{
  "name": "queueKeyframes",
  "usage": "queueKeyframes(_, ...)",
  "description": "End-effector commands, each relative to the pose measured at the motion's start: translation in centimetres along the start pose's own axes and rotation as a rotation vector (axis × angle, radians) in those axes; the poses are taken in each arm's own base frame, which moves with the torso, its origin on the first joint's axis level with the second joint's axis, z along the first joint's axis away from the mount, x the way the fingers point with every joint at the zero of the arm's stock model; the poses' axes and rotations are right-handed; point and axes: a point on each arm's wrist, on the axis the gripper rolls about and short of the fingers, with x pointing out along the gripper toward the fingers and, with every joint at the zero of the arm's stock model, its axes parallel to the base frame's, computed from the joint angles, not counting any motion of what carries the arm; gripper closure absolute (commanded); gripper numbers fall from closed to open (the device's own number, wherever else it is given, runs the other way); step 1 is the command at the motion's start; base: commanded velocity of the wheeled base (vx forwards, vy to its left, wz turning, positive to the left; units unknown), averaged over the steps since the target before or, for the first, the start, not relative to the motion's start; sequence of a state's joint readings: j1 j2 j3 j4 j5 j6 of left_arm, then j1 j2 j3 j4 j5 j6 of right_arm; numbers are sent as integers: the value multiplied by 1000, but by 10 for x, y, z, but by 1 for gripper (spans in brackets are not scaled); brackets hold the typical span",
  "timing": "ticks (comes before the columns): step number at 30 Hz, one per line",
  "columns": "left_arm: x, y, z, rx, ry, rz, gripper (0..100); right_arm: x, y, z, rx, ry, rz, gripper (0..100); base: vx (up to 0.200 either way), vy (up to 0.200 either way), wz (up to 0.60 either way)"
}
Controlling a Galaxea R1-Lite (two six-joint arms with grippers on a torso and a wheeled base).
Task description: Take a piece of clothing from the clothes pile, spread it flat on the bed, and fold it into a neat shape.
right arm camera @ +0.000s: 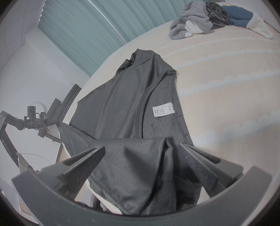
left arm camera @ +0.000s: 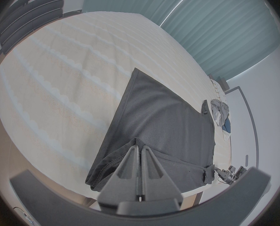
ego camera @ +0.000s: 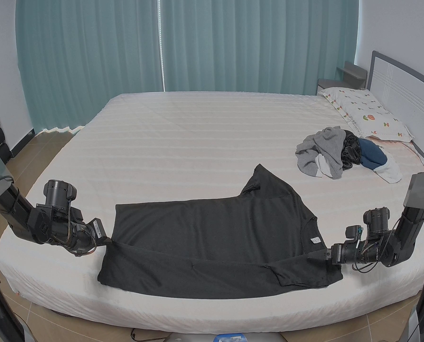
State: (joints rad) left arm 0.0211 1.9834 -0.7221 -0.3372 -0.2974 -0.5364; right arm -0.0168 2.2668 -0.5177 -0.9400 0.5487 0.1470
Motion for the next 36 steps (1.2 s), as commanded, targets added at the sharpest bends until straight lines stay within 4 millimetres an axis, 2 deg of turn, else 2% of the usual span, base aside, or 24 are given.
queueKeyframes(1,0,0,0,-2,-1,0,100,-2,-6,-6,10,-12,5,100,0,0,0)
queueKeyframes(8,-3,1,0,-3,-7,2,100,-11,-11,-9,14,-53,16,100,0,0,0)
queueKeyframes(16,-13,0,-2,-4,-17,18,100,-27,-1,-7,-6,-89,55,100,0,0,0)
queueKeyframes(22,-22,4,-3,-19,-29,46,100,-46,12,1,10,-140,91,100,0,0,0)
queueKeyframes(26,-31,5,-2,-28,-52,43,100,-60,13,7,19,-195,92,100,0,0,0)
queueKeyframes(36,-37,12,-12,-44,-36,57,100,-85,14,1,19,-248,96,100,0,0,0)
